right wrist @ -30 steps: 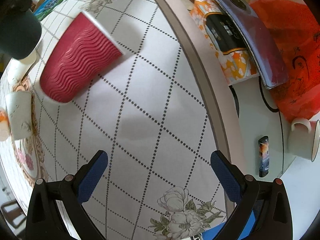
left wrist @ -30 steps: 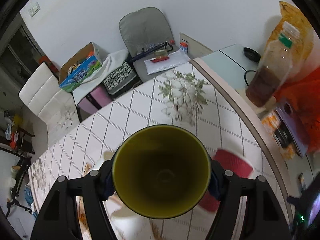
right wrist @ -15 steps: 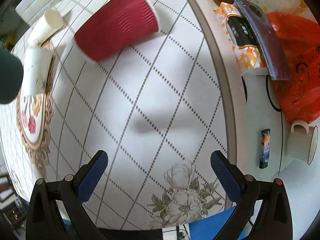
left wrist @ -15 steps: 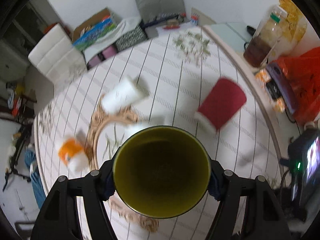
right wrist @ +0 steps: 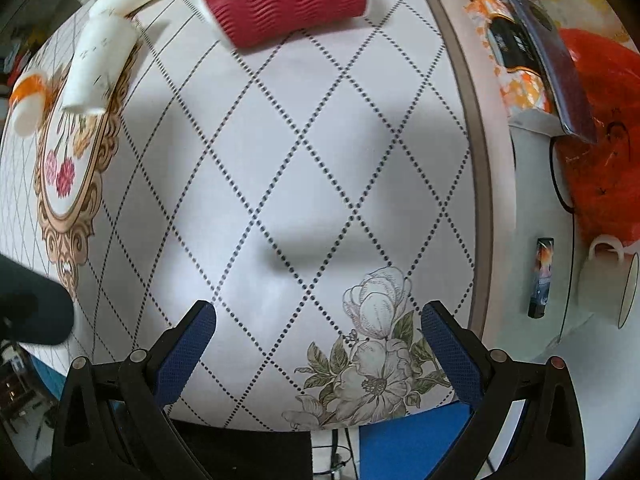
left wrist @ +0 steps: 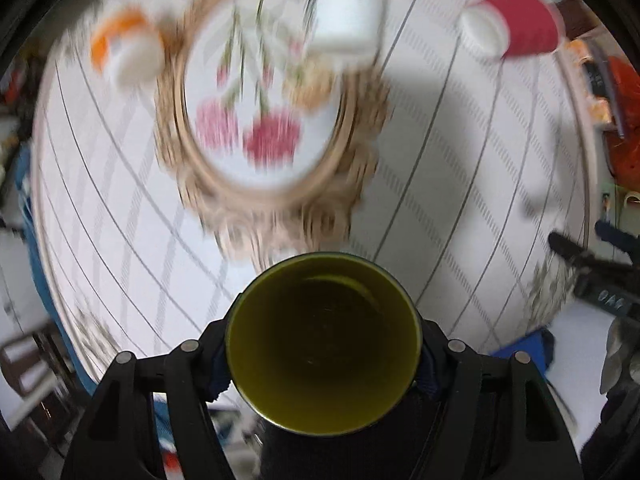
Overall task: Flip cup upside down
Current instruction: 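Lift the dark green cup with the left tool and turn it over, then lower the inverted cup onto the table and open the left tool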
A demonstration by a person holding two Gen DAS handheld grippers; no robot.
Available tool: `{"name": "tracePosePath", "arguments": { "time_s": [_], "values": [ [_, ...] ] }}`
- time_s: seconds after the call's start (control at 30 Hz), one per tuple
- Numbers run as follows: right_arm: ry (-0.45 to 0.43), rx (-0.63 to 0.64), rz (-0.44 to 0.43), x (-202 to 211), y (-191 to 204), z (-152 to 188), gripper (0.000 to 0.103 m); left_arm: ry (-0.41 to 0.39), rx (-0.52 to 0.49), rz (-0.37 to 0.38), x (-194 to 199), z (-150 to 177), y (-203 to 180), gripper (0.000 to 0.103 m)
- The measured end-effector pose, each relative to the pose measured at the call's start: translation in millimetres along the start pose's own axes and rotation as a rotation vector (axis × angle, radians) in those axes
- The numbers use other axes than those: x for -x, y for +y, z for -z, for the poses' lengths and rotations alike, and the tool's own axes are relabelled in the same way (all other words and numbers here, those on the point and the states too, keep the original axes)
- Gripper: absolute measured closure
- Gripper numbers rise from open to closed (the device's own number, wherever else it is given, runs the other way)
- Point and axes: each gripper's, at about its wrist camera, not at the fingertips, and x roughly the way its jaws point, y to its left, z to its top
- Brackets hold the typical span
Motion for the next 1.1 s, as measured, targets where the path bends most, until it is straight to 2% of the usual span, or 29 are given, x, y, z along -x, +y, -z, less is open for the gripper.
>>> {"name": "tracePosePath", "arguments": {
  "time_s": [0.1, 0.23, 0.37, 0.7, 0.8, 1.03, 1.1],
  "values": [
    [0.008, 0.034, 0.008, -1, 13, 8, 0.0, 0.065, 0.055, 0.026, -21, 1, 11, 0.035],
    [0.011, 0.067, 0.024, -1, 23, 2, 0.0, 0.049, 0.09, 0.041, -21, -13, 13, 0.035],
    [0.016, 0.08, 0.033, 2, 42, -8, 0.0, 0.031, 0.093, 0.018, -23, -30, 9, 0.035],
    [0.02, 0.062, 0.049, 11, 70, -62, 0.0, 0.045, 0.133, 0.012, -27, -62, 2, 0.035],
    [0.022, 0.053, 0.05, 6, 61, -80, 0.0, 0.05, 0.121, 0.003, -26, -66, -3, 0.035],
    [0.025, 0.031, 0.045, 5, 53, -82, 0.0, 0.061, 0.103, -0.025, -26, -82, -19, 0.035],
    [0.024, 0.023, 0.042, 4, 50, -82, 0.0, 0.066, 0.108, -0.025, -32, -79, -13, 0.035]
  ]
}}
